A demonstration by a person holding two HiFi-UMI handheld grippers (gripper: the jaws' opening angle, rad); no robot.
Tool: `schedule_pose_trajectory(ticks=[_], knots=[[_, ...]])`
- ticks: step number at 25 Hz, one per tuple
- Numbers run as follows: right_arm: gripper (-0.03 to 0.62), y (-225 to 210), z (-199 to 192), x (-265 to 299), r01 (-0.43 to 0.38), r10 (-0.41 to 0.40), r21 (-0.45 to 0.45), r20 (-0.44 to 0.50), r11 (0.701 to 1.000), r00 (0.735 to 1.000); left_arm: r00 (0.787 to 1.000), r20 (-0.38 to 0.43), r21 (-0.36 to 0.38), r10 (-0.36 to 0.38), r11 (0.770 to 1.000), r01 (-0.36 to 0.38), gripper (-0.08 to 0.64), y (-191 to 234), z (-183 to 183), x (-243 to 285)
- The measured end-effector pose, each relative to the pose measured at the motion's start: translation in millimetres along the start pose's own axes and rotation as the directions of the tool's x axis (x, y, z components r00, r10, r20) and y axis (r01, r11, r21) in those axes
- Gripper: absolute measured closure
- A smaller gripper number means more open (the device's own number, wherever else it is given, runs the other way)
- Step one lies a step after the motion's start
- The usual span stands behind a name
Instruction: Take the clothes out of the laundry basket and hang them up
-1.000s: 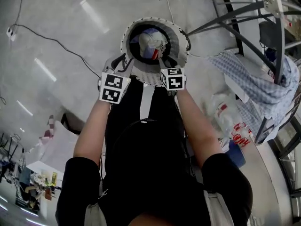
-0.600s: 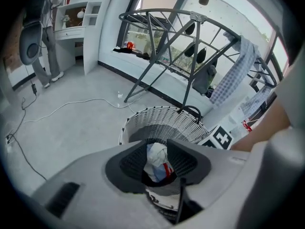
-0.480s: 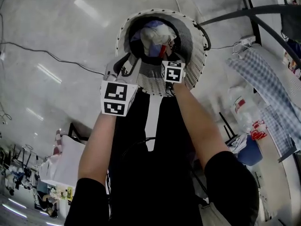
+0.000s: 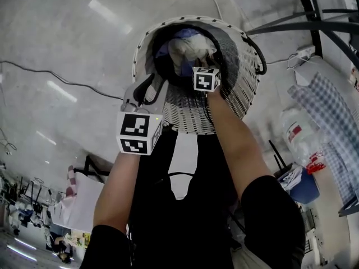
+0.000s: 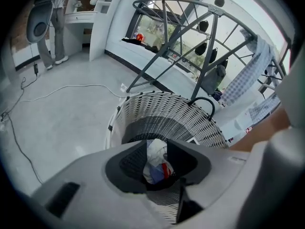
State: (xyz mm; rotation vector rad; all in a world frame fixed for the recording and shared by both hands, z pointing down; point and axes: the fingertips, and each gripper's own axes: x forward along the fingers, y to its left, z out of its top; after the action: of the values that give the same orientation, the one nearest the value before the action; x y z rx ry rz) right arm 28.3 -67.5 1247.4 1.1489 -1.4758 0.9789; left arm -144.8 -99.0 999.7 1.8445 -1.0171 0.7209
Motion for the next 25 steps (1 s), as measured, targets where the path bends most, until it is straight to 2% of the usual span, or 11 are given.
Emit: schedule_pose_trajectory(ticks=[4,8,11,13,14,16,19,22,25], knots=[[0.421,6.3,0.6,29.1,-0.024,0.024,-0.003,0.001,1.000,1.000,1.000,-0.013,0.030,-0.019,0.999,0.019,0.420,-3.5,0.1,10.0],[0.366,7.5,10.8,45.8,-0.038,0.037,0.024,0.031,0.999,0.999,0.999,-0.013,0.069,-0.038,0.997,0.038,0.419,-11.6,6.4,15.1],[0.362,4.1,22.0,55.9,-0.028,0.023,0.091,0.051,0.995,0.998,0.999,-0.009,0.079,-0.040,0.996,0.041,0.419,-13.3,8.6,15.1],[0.385,-4.2,32.6,60.3,-0.005,-0.006,0.155,0.069,0.988,0.998,0.999,-0.004,0.084,-0.035,0.996,0.036,0.419,-12.2,8.9,15.2],[0.425,-9.2,37.0,61.7,0.013,-0.026,0.182,0.072,0.983,0.997,1.000,-0.002,0.088,-0.031,0.996,0.031,0.419,-10.8,8.7,15.2],[0.550,-14.8,40.4,61.8,0.037,-0.051,0.213,0.063,0.976,0.997,1.000,0.001,0.092,-0.022,0.995,0.022,0.422,-7.4,8.1,15.2],[0.560,-16.7,40.6,42.3,0.056,-0.064,0.200,0.036,0.978,0.997,1.000,0.000,0.062,-0.015,0.998,0.015,0.422,-4.1,8.2,13.4],[0.560,-10.2,36.0,19.1,0.002,-0.012,0.221,0.042,0.975,0.999,1.000,0.003,0.022,-0.007,1.000,0.007,0.422,-6.4,9.8,7.2],[0.560,-9.0,39.5,-9.9,-0.047,0.034,0.199,0.066,0.979,0.997,1.000,0.014,-0.003,-0.011,1.000,0.011,0.422,-16.3,14.1,-2.3]])
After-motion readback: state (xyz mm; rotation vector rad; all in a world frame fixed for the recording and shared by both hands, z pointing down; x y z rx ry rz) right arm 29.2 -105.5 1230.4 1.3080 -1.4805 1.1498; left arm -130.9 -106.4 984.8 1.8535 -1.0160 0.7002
